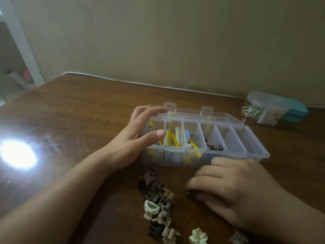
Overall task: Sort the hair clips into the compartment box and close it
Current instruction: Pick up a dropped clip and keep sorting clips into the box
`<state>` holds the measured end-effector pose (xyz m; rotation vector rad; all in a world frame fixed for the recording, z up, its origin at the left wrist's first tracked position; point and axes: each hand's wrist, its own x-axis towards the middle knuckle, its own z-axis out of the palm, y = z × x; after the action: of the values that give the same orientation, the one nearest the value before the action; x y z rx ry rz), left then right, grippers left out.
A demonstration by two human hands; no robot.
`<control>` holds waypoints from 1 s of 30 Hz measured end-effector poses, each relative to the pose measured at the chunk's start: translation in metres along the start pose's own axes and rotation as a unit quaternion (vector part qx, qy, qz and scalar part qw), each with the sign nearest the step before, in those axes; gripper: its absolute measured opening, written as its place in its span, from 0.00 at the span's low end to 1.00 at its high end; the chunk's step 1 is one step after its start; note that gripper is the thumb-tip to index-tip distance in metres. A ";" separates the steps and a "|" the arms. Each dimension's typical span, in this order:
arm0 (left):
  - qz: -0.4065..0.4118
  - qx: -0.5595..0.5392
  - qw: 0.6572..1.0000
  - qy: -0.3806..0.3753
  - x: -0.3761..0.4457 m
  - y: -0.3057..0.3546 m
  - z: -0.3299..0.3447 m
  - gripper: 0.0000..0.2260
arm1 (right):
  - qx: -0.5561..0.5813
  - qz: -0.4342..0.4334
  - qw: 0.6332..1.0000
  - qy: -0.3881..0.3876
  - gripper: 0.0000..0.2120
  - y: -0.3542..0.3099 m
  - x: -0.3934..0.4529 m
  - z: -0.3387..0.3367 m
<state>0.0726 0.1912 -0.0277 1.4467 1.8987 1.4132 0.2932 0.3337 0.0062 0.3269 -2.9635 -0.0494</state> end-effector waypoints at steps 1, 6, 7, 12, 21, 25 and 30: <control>0.001 0.001 1.000 0.000 0.000 0.000 0.000 0.29 | 0.000 0.000 1.000 -0.001 0.11 -0.001 0.000 0.000; -0.002 0.003 1.000 0.000 0.000 0.001 0.000 0.30 | -0.007 -0.019 0.997 0.069 0.06 -0.005 0.001 0.002; -0.003 0.003 1.000 0.000 0.000 0.001 0.000 0.30 | 0.017 -0.017 0.993 0.114 0.05 -0.005 0.000 0.001; -0.006 0.000 1.000 -0.007 0.000 -0.001 -0.001 0.32 | 0.071 0.131 0.947 0.284 0.07 0.012 -0.008 -0.011; -0.004 0.001 1.000 -0.009 0.000 -0.003 -0.001 0.33 | -0.065 0.263 0.959 0.083 0.32 0.028 -0.007 0.009; -0.003 0.000 1.000 -0.010 0.001 -0.002 -0.001 0.34 | -0.007 0.247 0.957 0.152 0.26 0.026 -0.006 0.006; -0.006 0.005 1.000 -0.010 0.001 -0.001 -0.001 0.34 | 0.005 0.220 0.958 0.184 0.20 0.020 -0.003 0.004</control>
<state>0.0707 0.1912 -0.0280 1.4461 1.9020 1.3801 0.2909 0.3541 0.0025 -0.2961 -2.5942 0.0731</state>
